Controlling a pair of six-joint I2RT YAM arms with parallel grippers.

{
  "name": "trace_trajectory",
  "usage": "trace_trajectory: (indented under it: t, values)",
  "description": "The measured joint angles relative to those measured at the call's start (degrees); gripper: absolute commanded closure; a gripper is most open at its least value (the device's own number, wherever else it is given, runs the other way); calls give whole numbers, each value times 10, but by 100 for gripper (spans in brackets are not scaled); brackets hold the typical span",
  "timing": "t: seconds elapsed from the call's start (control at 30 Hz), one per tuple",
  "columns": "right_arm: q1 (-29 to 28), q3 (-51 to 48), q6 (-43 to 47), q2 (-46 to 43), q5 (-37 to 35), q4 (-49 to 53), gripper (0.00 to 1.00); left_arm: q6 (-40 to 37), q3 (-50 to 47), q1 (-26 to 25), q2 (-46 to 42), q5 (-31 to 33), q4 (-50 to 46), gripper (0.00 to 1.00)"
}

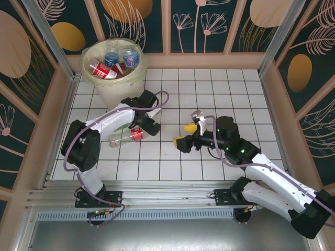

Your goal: Put the plastic bottles in the bin

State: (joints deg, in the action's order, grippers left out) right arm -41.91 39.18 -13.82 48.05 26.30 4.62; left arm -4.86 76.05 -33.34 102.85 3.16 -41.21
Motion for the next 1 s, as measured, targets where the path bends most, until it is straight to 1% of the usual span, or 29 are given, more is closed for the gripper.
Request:
trace_trajectory:
  t: [0.27, 0.53, 0.63, 0.8, 0.9, 1.0]
  values:
    - [3, 0, 0, 0, 3, 0, 1, 29, -12, -15, 23, 35, -22, 7]
    - [3, -7, 0, 0, 4, 0, 1, 50, -21, -16, 50, 55, -30, 12]
    - [3, -7, 0, -1, 4, 0, 1, 58, -22, -16, 55, 63, -32, 15]
    - [3, -7, 0, -4, 4, 0, 1, 75, -28, -16, 59, 68, -32, 25]
    - [3, -8, 0, -4, 4, 0, 1, 82, -31, -16, 59, 64, -31, 30]
    - [3, -8, 0, -4, 4, 0, 1, 86, -33, -16, 59, 61, -29, 37]
